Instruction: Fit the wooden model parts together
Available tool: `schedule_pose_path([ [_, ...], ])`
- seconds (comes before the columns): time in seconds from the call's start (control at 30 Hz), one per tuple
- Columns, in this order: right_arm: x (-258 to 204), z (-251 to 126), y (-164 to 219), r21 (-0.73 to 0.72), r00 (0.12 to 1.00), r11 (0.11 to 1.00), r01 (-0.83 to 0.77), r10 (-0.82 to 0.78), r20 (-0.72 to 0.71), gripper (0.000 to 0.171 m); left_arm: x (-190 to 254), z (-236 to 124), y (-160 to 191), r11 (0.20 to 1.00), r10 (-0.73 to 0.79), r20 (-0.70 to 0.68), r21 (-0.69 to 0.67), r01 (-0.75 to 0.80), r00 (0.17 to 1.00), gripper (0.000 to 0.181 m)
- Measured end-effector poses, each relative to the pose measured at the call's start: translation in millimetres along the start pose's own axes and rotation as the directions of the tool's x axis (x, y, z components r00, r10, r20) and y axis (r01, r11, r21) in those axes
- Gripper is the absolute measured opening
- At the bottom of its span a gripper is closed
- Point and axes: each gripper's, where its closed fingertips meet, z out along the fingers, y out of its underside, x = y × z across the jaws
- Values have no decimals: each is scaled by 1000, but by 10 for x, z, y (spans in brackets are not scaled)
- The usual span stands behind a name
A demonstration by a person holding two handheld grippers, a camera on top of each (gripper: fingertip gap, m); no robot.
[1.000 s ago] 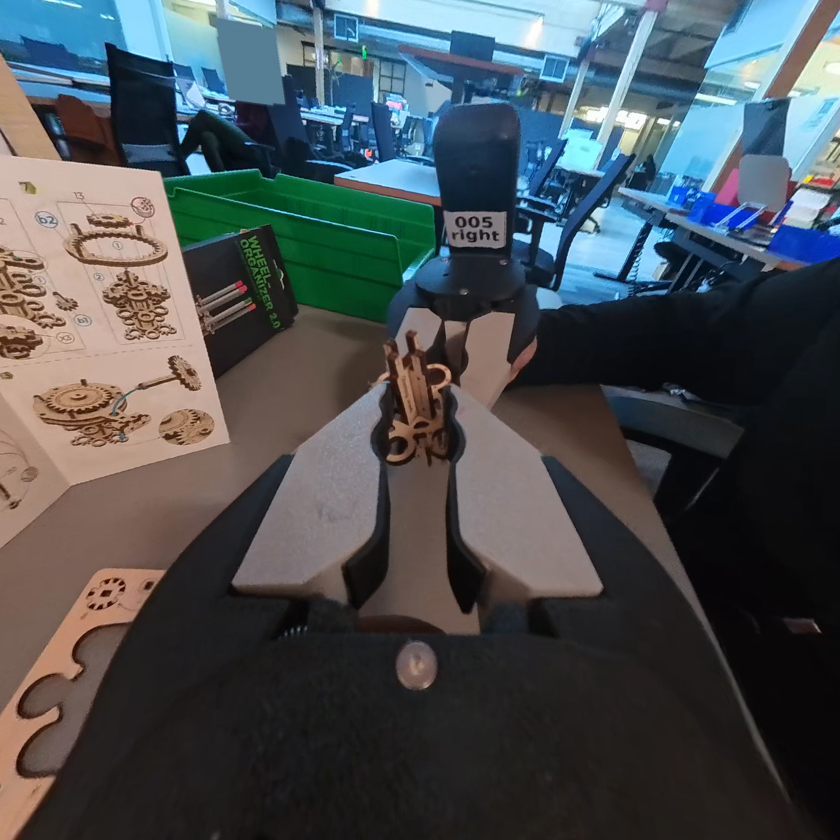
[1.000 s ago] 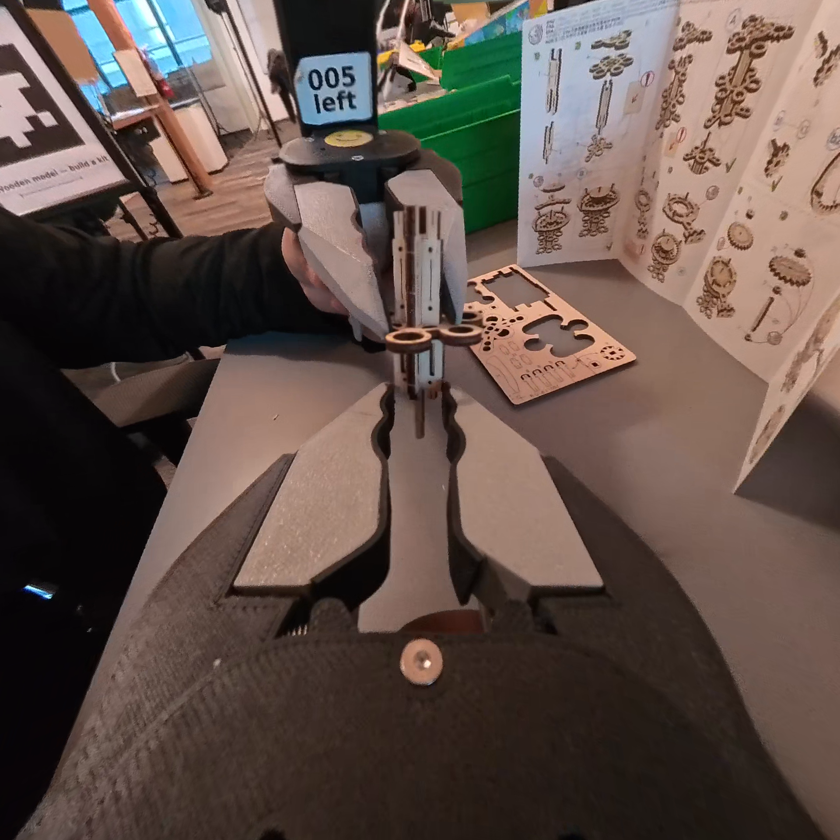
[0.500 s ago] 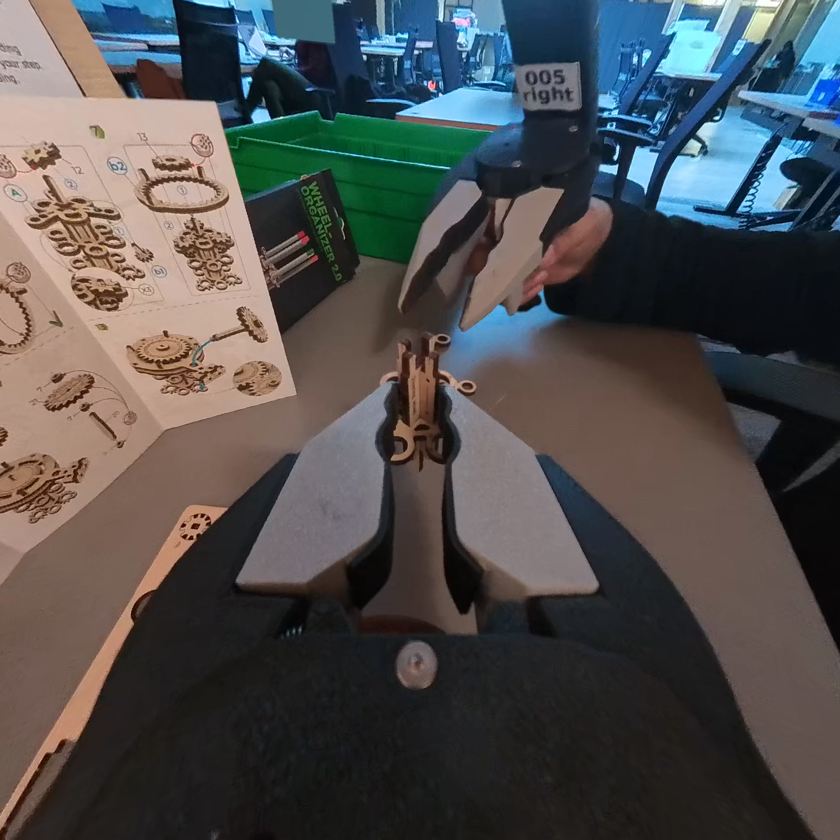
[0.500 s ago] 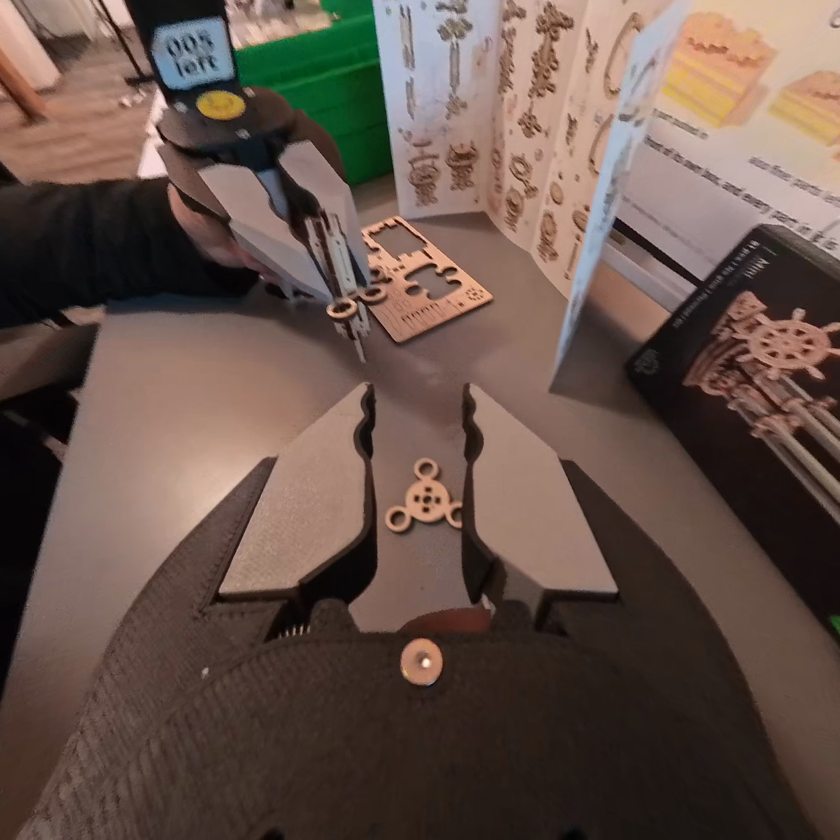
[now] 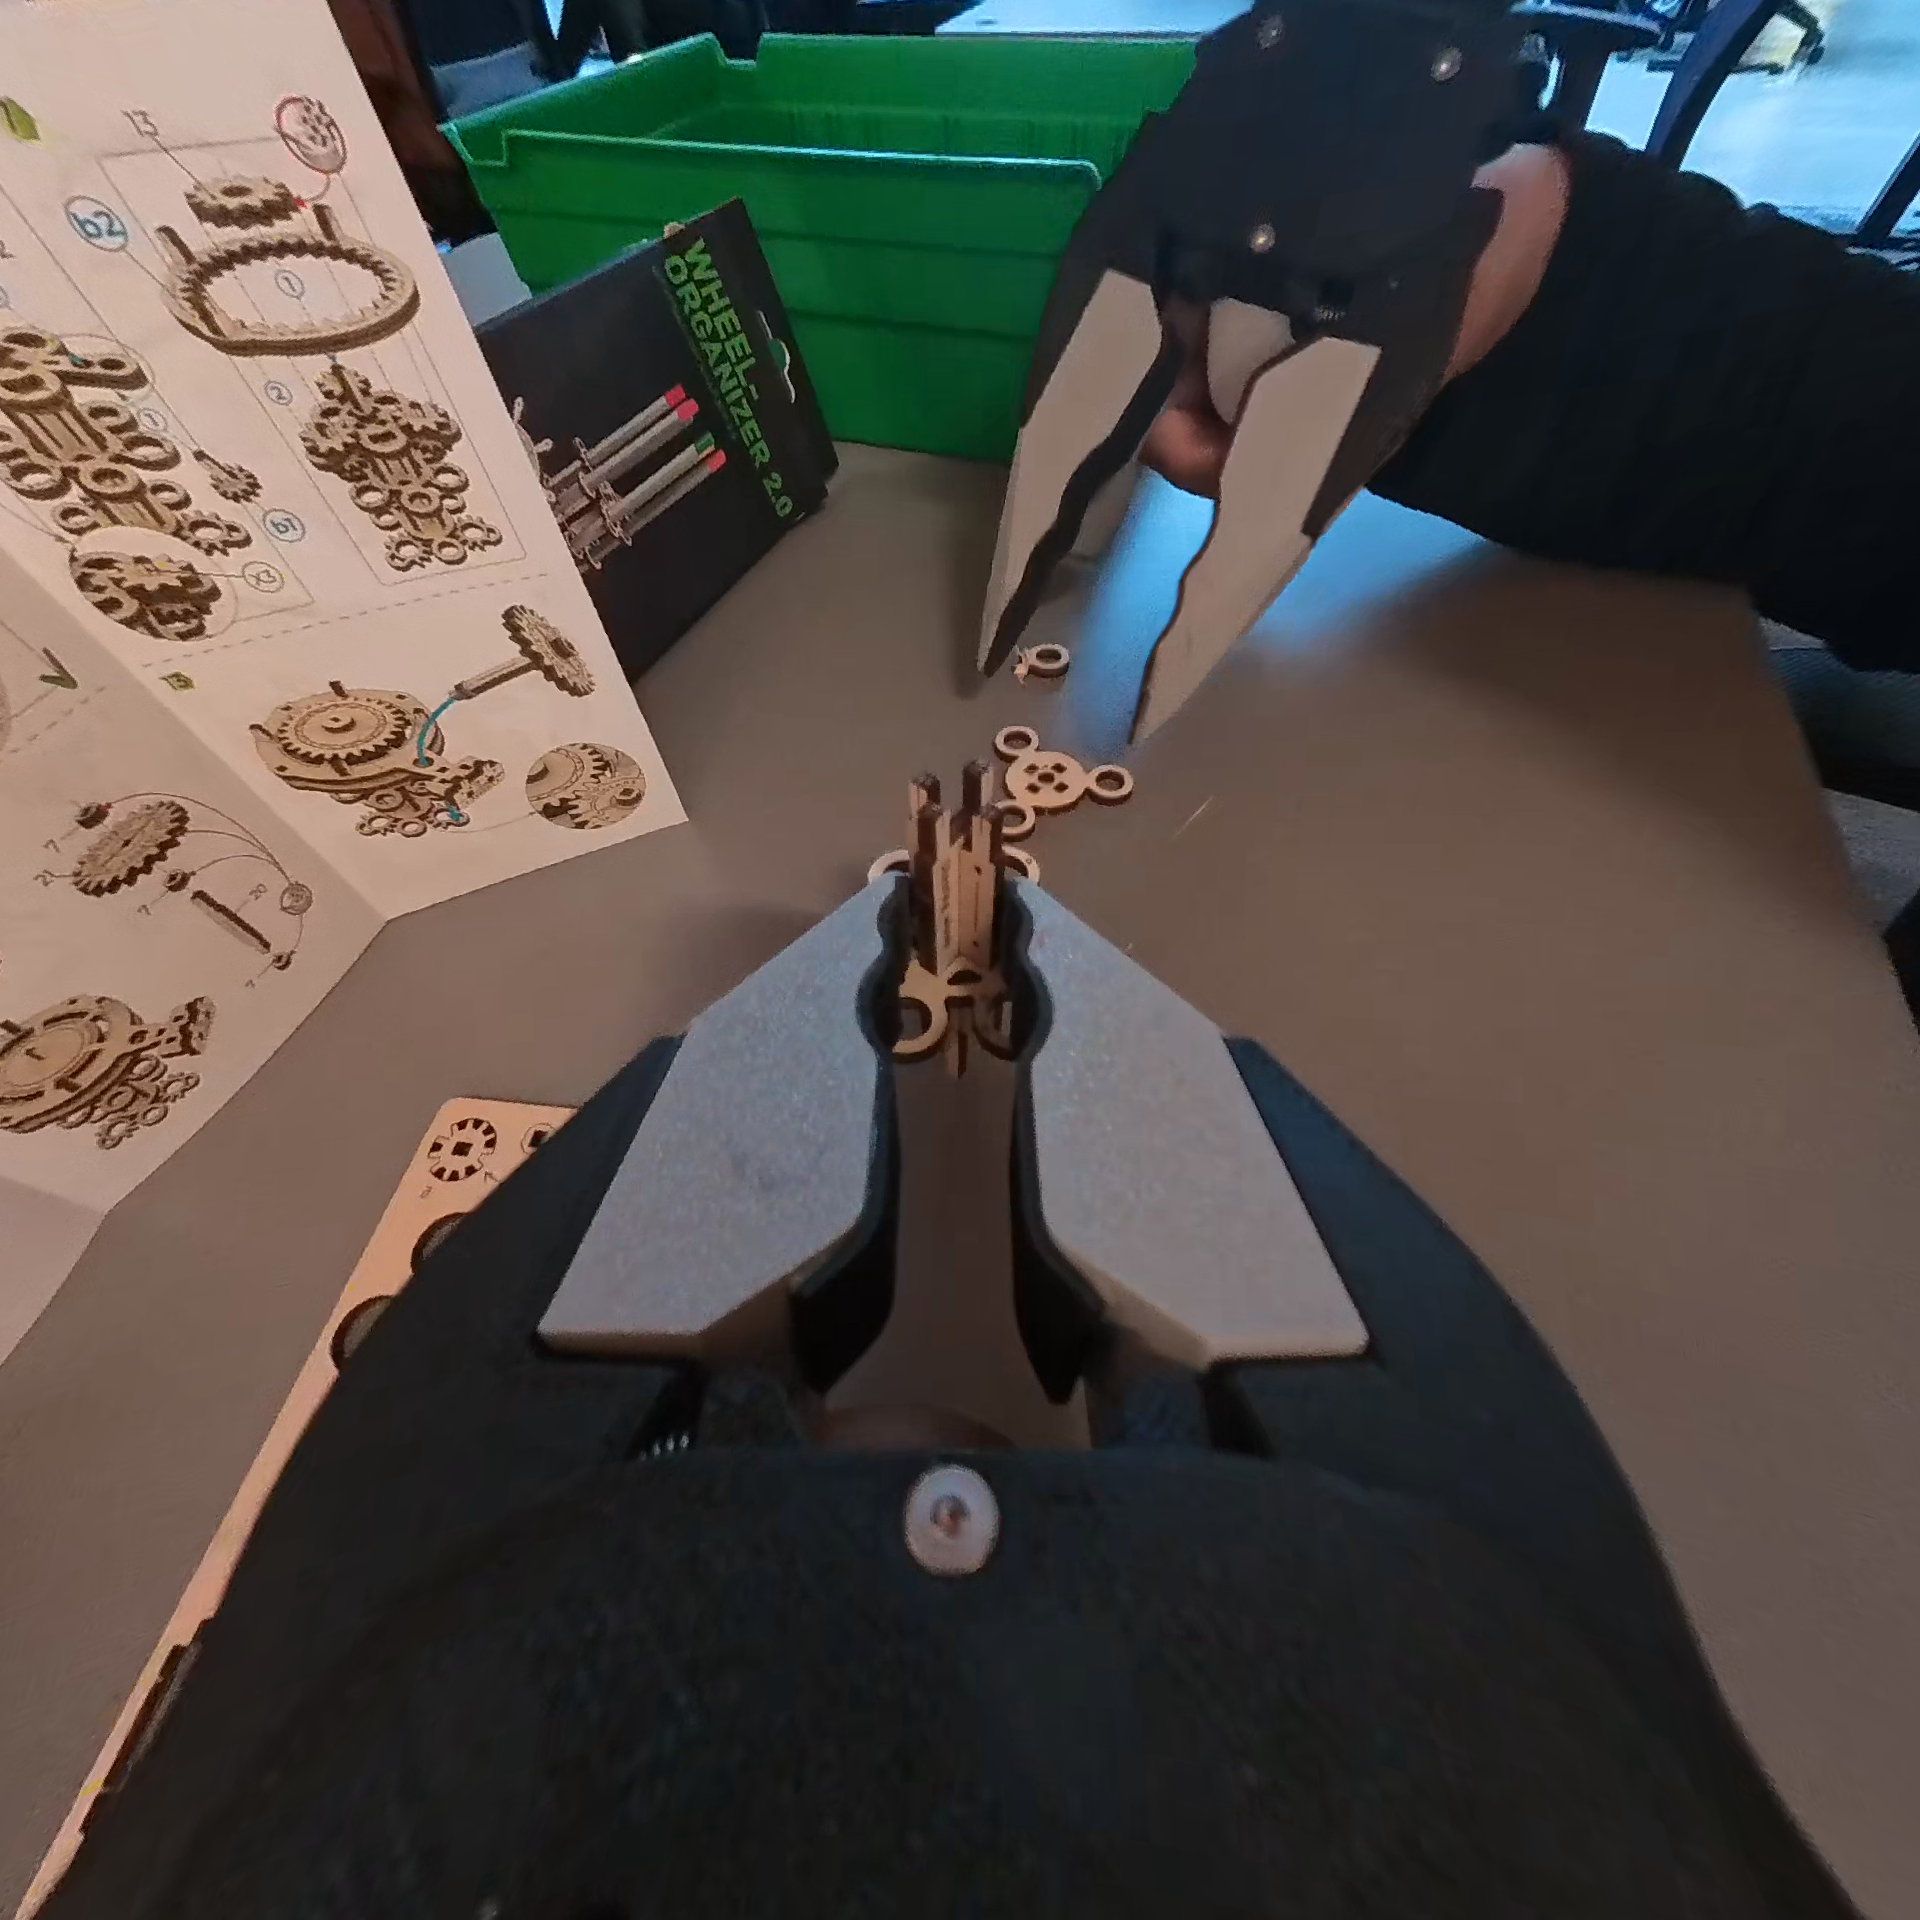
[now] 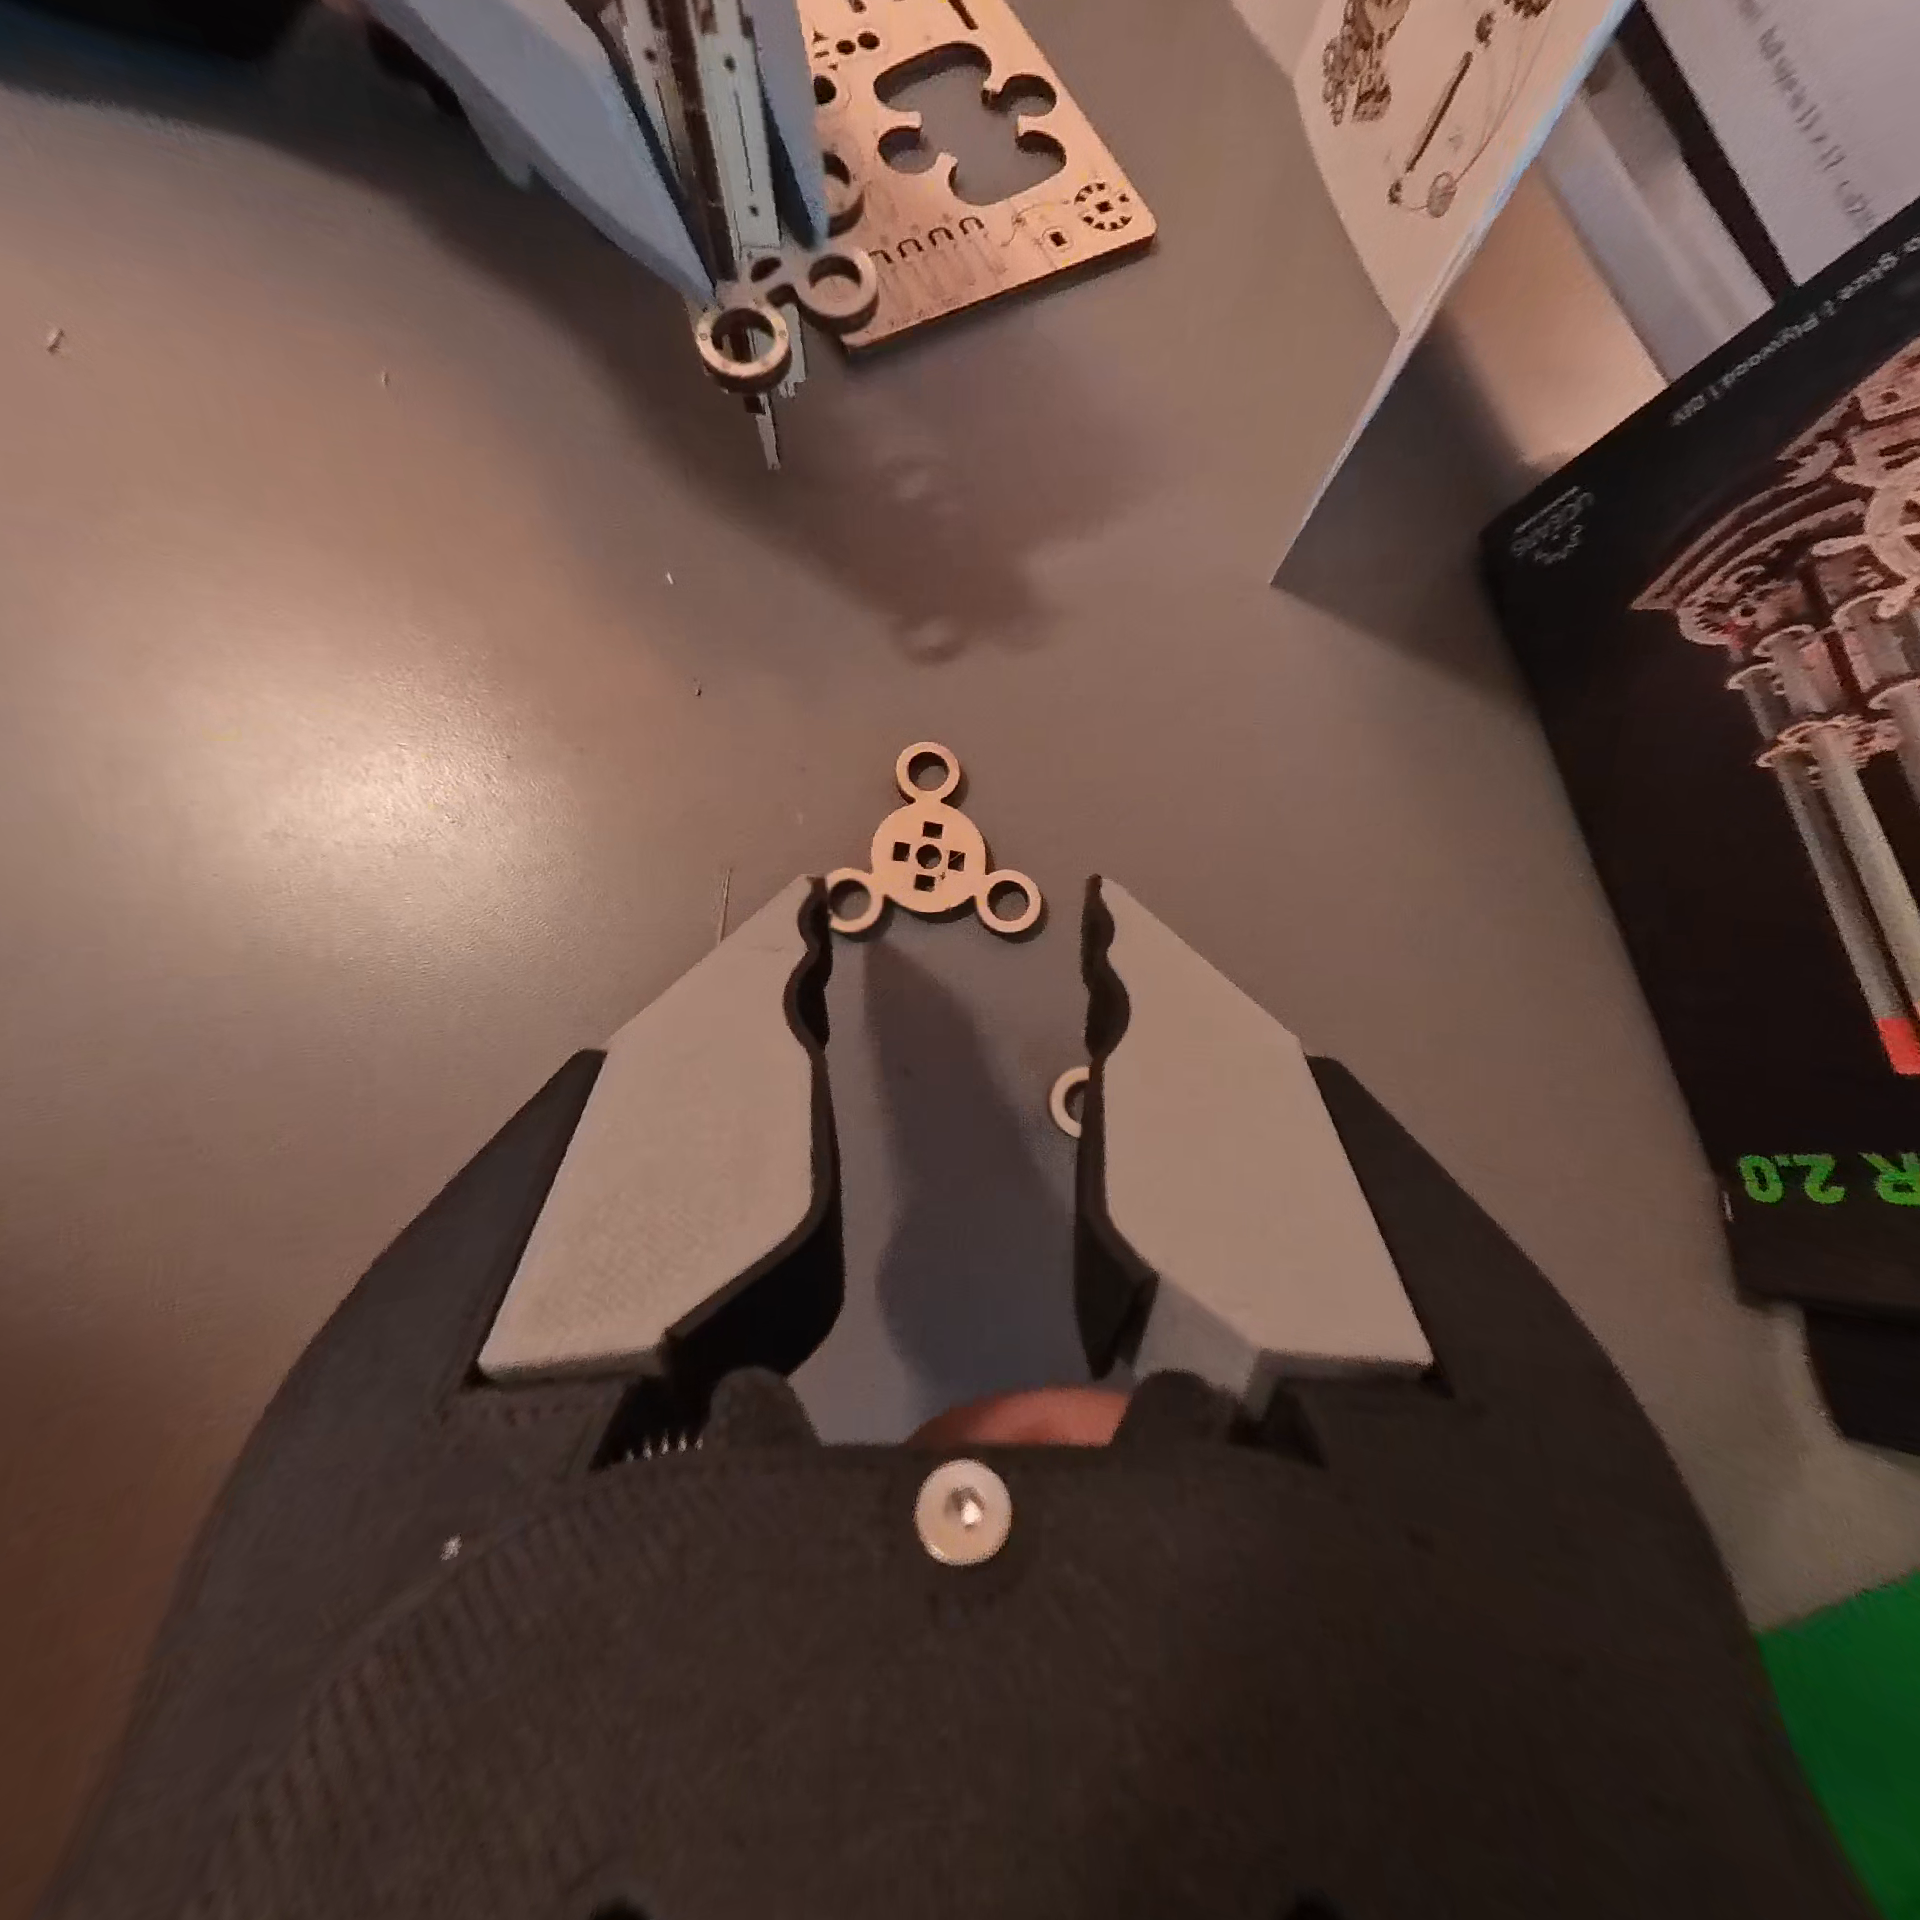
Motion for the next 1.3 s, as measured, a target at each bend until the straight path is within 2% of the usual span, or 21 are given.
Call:
schedule_pose_path([
  [0.2, -30, 123, 75, -63, 999, 998, 25, -26, -19, 55, 22, 18, 19, 1000, 16, 0, -16, -16, 1000, 13],
  [0.3, -43, 148, 68, -60, 1000, 998, 22, -23, -16, 51, 23, 18, 18, 1000, 11, -1, -16, -11, 1000, 13],
  [0.37, -75, 158, 61, -53, 1000, 998, 23, -23, 3, 41, 25, 17, 18, 1000, 7, -5, -15, -7, 1000, 13],
  [0.53, -80, 177, 43, -40, 1000, 999, 22, -22, 12, 41, 50, 23, 14, 1000, 15, -13, -15, -15, 1000, 13],
  [0.57, -75, 176, 27, -30, 1000, 999, 24, -24, 11, 26, 54, 26, 13, 1000, 17, -14, -15, -17, 1000, 13],
  [0.6, -70, 164, -14, -5, 1000, 1000, 24, -24, 9, 0, 58, 28, 12, 1000, 19, -14, -15, -19, 1000, 13],
  [0.7, -79, 71, -190, 102, 999, 995, -14, 10, 35, 0, 72, 34, 10, 1000, 25, -16, -15, -26, 1000, 13],
  [0.73, -90, 48, -212, 115, 999, 993, -28, 23, 49, 8, 76, 36, 10, 1000, 27, -17, -16, -27, 999, 13],
  [0.8, 1, 31, -173, 90, 1000, 996, -24, 25, -6, 20, 80, 38, 9, 999, 28, -18, -16, -28, 999, 13],
  [0.87, 111, 3, -164, 93, 997, 995, -21, 27, -65, 20, 80, 38, 9, 1000, 26, -18, -16, -27, 999, 13],
  [0.93, 170, 0, -152, 96, 996, 993, -61, 68, -66, 20, 84, 42, 8, 1000, 25, -19, -16, -26, 1000, 13],
  [1.1, 251, 129, -7, -6, 991, 997, -81, 80, -106, 30, 89, 50, 6, 999, 32, -13, -17, -33, 999, 13],
  [1.2, 317, 190, 4, -50, 979, 996, -74, 63, -195, 28, 86, 55, 6, 999, 33, -7, -18, -33, 999, 13],
  [1.3, 290, 262, -28, -68, 977, 996, -63, 48, -207, 22, 92, 57, 5, 999, 37, -7, -19, -38, 999, 13],
])
